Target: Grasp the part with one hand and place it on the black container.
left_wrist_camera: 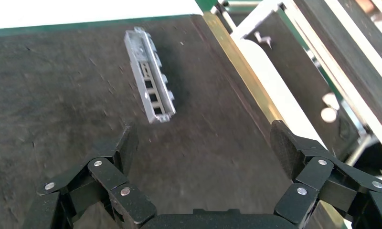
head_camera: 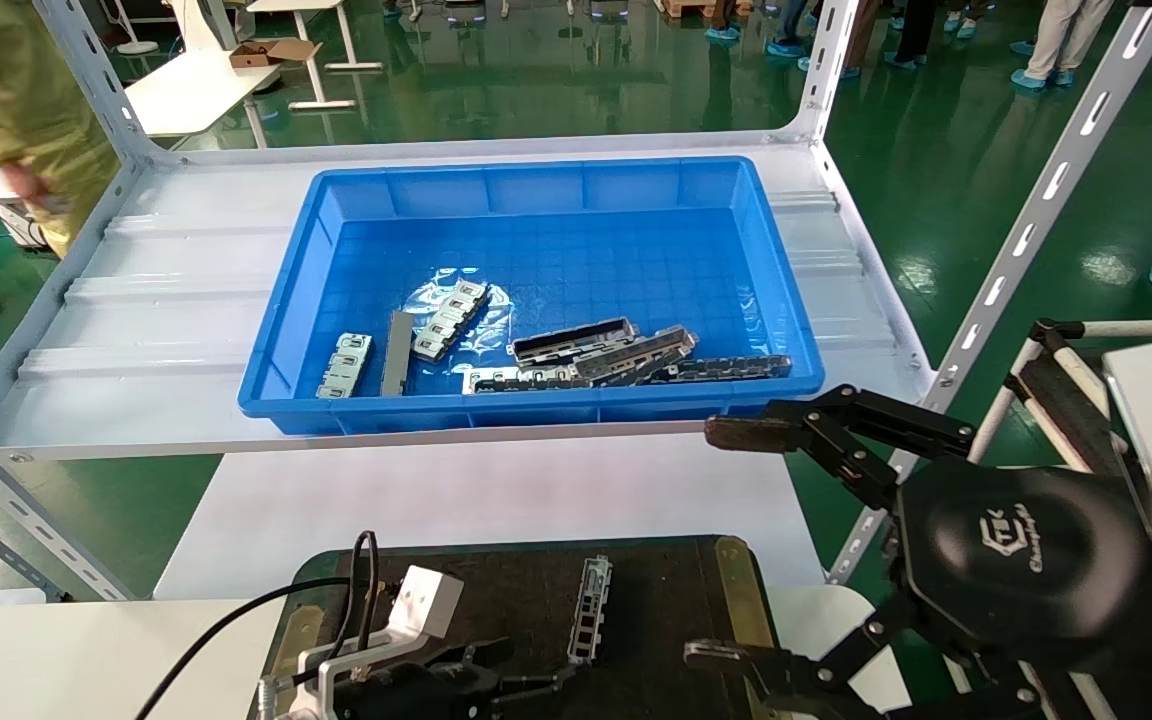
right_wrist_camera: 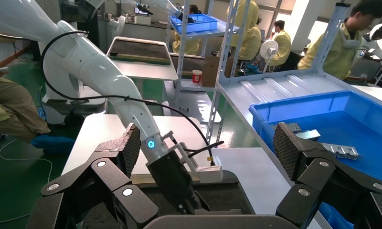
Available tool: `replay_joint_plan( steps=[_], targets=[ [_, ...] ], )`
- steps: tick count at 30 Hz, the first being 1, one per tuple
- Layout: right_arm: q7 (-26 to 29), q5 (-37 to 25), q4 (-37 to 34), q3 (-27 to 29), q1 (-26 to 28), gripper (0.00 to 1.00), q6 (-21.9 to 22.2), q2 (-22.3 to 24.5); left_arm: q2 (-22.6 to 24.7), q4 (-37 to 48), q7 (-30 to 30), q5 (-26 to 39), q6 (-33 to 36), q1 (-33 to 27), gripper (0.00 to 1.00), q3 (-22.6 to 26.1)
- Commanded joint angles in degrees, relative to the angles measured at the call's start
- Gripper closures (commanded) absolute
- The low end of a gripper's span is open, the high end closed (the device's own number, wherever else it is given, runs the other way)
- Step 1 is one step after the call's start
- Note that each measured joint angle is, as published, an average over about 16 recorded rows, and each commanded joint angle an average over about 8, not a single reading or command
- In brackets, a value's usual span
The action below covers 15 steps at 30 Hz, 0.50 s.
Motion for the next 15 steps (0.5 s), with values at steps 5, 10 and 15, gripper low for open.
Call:
replay_joint_plan(
  steps=[5,10,15],
  targets=[
    [0.0,0.0,0.0,0.0,0.0,0.00,0.0,0.0,-2.3,-0.1,6.7,-4.6,8.5,0.5,0.00,-3.8],
    [0.0,0.0,0.0,0.0,0.0,0.00,0.0,0.0,-4.0,0.5,14.6,-9.9,15.6,2.0,0.00,-7.8],
    [0.0,0.0,0.0,0.0,0.0,0.00,0.0,0.0,-5.4,1.5,23.0,-15.6,22.5,3.9,0.00,-12.0]
  ],
)
